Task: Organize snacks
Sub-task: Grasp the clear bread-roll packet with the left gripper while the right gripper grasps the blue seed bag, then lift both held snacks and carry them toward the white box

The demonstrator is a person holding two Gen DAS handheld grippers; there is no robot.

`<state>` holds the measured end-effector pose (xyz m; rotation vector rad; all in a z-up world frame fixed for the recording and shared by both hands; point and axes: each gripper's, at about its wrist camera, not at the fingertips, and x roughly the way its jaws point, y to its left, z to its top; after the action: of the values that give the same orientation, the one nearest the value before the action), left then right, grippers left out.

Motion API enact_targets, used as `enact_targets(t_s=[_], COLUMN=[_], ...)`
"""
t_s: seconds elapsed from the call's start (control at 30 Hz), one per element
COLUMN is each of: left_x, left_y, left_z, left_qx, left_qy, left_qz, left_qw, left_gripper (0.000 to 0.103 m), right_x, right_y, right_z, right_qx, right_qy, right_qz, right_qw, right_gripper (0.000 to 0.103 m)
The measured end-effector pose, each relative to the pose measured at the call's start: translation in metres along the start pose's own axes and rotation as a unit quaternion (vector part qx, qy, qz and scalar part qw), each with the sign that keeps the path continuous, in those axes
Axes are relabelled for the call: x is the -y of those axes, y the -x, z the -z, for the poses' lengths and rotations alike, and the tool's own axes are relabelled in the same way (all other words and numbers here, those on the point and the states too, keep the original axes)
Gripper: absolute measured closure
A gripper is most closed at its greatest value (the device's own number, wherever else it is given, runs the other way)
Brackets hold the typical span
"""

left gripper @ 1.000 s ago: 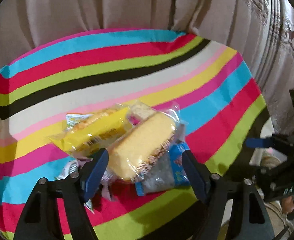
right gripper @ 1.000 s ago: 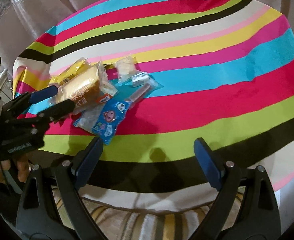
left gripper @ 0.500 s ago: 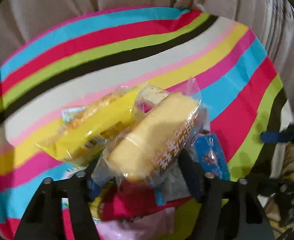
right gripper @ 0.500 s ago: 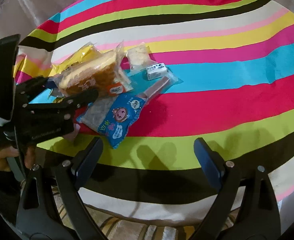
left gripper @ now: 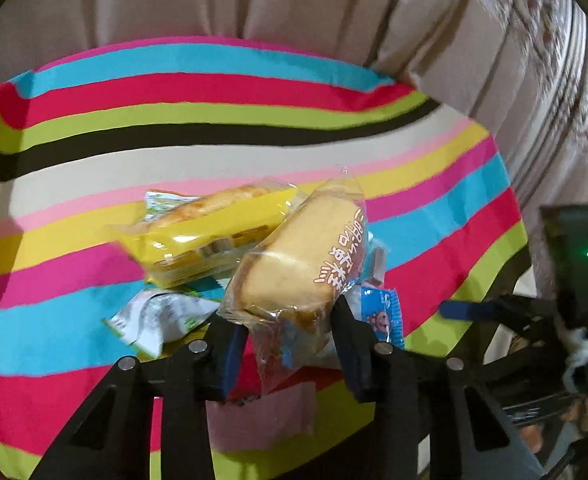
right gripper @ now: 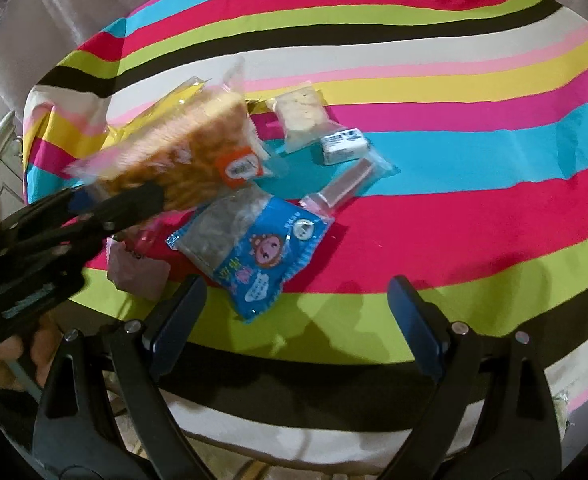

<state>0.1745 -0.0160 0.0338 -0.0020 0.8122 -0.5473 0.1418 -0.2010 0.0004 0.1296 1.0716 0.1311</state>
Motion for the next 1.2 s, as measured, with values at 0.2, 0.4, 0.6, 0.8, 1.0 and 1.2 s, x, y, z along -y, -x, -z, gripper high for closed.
enact_targets(t_s=[0.2, 0.4, 0.6, 0.8, 1.0, 1.2], left_x=[-0.014, -0.028, -0.035, -0.030, -0.025, -0.018], left_y=[0.028, 0.056, 0.064, 0.065, 0.068, 0.070], left_z=[0.006, 0.019, 0.026, 0.026, 0.030, 0.033], left_qx=[0.042, 0.077, 0.092, 0.097, 0.098, 0.096], left_qy=[0.040, 0.077, 0.097, 0.090, 0.092, 0.093], left_qz=[-0.010, -0.028, -0.030, -0.032, -0.031, -0.030], left_qw=[0.9983, 0.9936, 0.9906, 0.9907, 0.9905, 0.9906], left_gripper=[0.062, 0.063, 0.063, 0.063, 0.063, 0.063], right_x=[-0.006, -0.009, -0.035, -0.065, -0.066, -0.041], right_y=[-0.016, -0.032, -0.049, -0.062, -0.051, -0.037], right_z=[-0.010, -0.024, -0.036, -0.040, -0.032, -0.026], right_qx=[-0.014, -0.021, -0.030, -0.026, -0.017, -0.014], right_qy=[-0.022, -0.085, -0.061, -0.003, -0.001, -0.027], right_qz=[-0.003, 0.004, 0.048, 0.107, 0.082, 0.057], right_qw=[1.000, 0.996, 0.997, 0.994, 0.997, 0.998], right_gripper=[0.010, 0.010, 0.005, 0.013, 0.031, 0.035])
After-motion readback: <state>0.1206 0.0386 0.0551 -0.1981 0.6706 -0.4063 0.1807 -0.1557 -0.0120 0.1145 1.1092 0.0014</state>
